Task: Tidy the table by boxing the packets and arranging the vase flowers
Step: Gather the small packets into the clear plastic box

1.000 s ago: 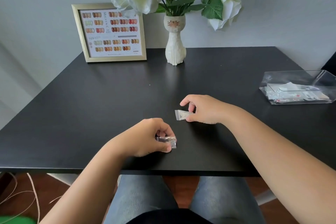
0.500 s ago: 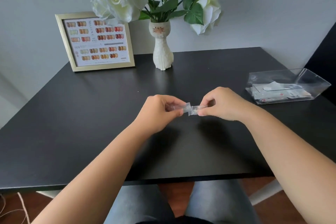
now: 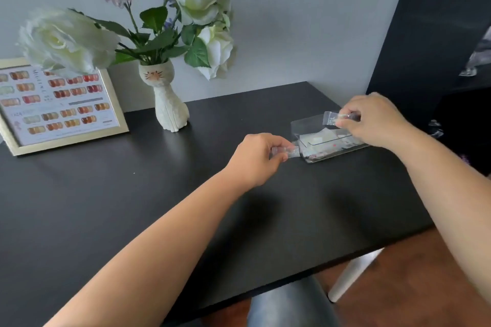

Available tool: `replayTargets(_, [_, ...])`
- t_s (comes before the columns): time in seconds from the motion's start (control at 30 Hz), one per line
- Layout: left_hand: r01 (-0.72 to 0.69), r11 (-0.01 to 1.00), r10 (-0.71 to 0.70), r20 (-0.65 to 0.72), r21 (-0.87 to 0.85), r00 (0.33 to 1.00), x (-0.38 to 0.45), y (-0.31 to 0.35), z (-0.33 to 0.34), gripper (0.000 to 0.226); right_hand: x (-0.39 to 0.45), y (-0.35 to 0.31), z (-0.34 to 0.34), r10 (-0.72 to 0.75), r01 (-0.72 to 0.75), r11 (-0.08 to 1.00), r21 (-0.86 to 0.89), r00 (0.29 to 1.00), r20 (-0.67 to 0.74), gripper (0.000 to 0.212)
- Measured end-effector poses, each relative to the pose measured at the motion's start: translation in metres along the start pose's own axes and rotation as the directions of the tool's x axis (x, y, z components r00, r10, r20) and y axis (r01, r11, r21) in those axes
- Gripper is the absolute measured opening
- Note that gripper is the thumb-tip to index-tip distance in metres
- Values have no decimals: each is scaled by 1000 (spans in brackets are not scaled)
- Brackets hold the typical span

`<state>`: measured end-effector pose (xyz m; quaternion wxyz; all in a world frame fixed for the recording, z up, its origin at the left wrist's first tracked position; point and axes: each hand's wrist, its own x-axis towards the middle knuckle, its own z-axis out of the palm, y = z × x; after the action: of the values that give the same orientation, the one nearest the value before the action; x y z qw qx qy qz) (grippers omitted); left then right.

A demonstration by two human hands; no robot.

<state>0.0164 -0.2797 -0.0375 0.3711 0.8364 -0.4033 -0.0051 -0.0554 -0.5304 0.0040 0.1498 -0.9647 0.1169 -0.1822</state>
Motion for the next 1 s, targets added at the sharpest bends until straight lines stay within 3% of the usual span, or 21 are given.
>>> replayTargets(0.17, [-44, 999, 44, 4, -24, 999, 40, 26, 20, 24, 18, 37, -12, 100, -101, 992, 79, 995, 16, 12])
replayTargets(0.3, [19, 992, -32, -97, -127, 995, 68, 40, 29, 9, 27, 57, -9, 131, -118, 984, -136, 987, 91, 12])
replayTargets(0.47, [104, 990, -109, -48, -99, 993, 94, 41, 40, 19, 39, 79, 0, 160, -177, 982, 58, 962, 221, 11])
replayTargets(0.57, [172, 977, -176, -24, -128, 984, 104, 37, 49, 21, 45, 82, 3, 154, -156, 988, -20, 935, 318, 18])
replayTargets(0.83, [241, 967, -243, -12, -77, 970, 110, 30, 71, 9, 50, 89, 19, 175, -139, 980, -145, 946, 272, 44])
replayTargets(1.0, [169, 986, -170, -89, -15, 981, 104, 23, 65, 12, 50, 89, 27, 151, -122, 970, -208, 980, 130, 38])
